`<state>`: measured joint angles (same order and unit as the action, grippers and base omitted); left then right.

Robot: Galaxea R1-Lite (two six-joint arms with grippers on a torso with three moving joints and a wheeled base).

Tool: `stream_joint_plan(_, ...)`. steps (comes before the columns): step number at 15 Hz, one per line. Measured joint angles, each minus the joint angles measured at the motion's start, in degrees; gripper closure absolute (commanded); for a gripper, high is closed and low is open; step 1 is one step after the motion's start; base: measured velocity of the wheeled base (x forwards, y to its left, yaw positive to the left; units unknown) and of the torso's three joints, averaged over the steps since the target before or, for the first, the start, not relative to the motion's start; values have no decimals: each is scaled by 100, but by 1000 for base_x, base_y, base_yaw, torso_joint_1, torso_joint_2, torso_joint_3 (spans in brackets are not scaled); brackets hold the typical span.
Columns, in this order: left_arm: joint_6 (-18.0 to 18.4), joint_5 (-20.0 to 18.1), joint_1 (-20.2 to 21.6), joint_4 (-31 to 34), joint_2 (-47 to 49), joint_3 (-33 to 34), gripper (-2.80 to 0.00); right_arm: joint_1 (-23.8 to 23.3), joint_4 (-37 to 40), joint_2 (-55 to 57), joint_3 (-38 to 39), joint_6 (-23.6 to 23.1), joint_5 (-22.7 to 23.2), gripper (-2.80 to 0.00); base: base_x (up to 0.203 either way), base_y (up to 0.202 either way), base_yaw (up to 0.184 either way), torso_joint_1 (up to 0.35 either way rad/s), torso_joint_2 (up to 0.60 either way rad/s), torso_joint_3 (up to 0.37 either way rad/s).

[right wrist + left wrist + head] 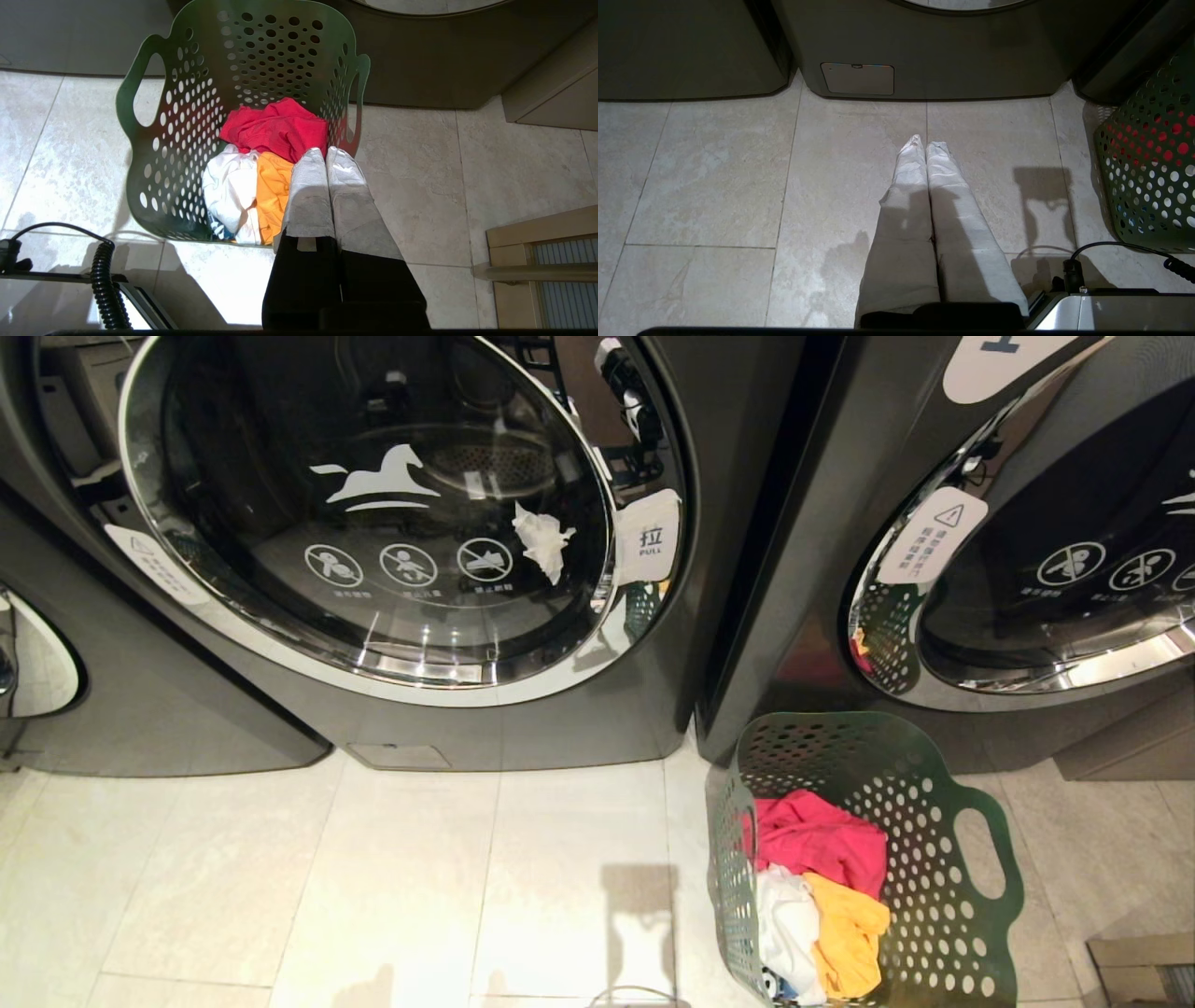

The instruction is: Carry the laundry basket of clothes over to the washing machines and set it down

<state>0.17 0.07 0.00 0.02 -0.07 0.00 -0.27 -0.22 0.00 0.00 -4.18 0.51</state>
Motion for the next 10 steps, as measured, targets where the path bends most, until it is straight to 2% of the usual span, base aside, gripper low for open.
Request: stream_joint_plan(10, 1, 0, 0, 0, 0, 0, 0, 0, -1, 0, 0, 0, 0, 0, 0, 0, 0, 0, 0, 0)
